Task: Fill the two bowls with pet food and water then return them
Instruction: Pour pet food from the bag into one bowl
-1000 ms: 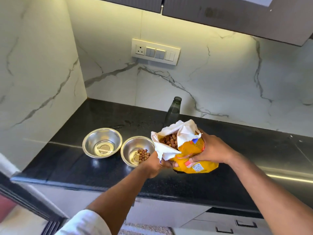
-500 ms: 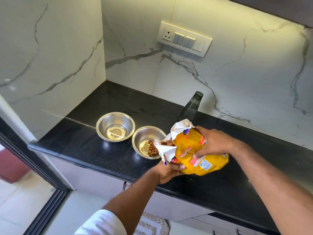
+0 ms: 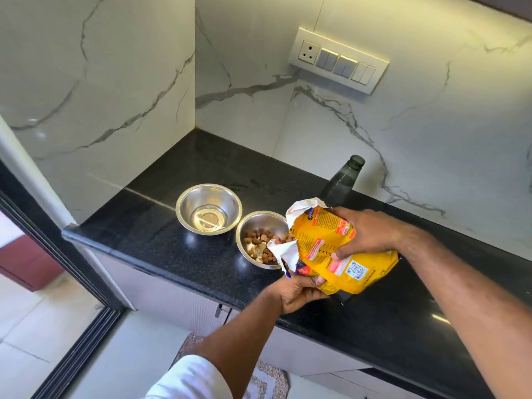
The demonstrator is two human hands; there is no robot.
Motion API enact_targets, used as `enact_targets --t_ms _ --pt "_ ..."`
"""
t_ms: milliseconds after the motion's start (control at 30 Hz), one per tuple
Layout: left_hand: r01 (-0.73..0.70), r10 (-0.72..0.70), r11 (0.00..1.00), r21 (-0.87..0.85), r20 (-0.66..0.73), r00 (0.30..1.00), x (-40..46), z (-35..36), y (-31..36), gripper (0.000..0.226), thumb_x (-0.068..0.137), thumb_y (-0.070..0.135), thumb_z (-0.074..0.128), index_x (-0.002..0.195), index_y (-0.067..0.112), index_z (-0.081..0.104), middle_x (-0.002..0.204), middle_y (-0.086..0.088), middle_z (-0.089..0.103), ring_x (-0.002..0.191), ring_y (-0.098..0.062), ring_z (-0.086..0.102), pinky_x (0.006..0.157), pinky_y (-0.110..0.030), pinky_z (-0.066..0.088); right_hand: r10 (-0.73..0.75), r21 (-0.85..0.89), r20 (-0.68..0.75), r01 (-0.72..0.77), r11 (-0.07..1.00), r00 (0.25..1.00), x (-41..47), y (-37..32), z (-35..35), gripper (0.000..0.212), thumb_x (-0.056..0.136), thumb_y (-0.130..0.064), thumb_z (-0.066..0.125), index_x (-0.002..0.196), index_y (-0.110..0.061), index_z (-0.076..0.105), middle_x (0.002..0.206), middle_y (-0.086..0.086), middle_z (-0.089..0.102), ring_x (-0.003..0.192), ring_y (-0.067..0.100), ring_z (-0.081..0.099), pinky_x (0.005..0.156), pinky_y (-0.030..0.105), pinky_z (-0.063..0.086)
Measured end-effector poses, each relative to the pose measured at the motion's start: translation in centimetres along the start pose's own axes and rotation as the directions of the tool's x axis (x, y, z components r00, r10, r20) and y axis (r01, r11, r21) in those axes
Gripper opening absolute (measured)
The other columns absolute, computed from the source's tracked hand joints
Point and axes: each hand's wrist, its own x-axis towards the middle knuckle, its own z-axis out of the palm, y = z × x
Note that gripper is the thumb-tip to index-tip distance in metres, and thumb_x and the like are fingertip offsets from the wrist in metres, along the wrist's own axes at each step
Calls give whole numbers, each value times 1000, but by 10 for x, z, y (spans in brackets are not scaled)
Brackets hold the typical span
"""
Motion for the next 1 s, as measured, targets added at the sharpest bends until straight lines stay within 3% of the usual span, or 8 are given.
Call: enact_targets --t_ms 100,333,633,767,900,1000 --pt "9 -8 1000 4 -29 1000 0 -2 0 34 100 -10 50 126 8 62 114 -10 78 107 -27 75 87 -44 64 -2 -10 -3 2 1000 1000 2 -2 -2 105 67 -67 86 153 -45 29 135 -10 65 107 16 69 93 42 58" --pt "18 -19 999 -28 -36 999 0 5 -2 41 88 -1 65 127 8 63 119 -12 76 109 -28 74 88 -46 64 -2 -23 -9 2 1000 1000 2 -4 -6 105 67 -66 86 153 -44 30 134 -12 65 96 10 64 90 38 57" --pt "-1 -1 996 -93 -26 1000 1 8 -6 42 84 0 70 125 8 65 121 -15 75 112 -31 72 92 -50 61 -19 -62 1 19 998 1000 -1 -11 -12 102 71 -63 85 155 -42 30 137 -10 64 109 16 67 93 39 56" --pt "-7 4 994 -110 -29 1000 1 4 -9 32 96 -5 57 123 8 68 122 -15 74 114 -32 72 95 -52 58 -19 -90 11 20 996 1000 -2 -15 -13 103 72 -64 84 156 -41 29 139 -9 63 112 17 68 95 40 57" --pt "-14 10 993 -119 -32 999 -1 9 -8 42 83 0 71 124 7 66 121 -15 74 113 -33 72 95 -53 57 -11 -103 17 13 995 1000 -1 -17 -14 102 71 -65 84 154 -42 29 139 -9 63 111 17 68 95 42 57" --pt "-14 9 992 -128 -35 999 1 10 -9 38 88 -1 66 125 7 65 120 -16 75 112 -33 72 93 -52 59 -10 -107 20 12 994 1000 0 -17 -15 103 71 -66 84 154 -43 29 139 -9 63 110 17 68 95 42 58"
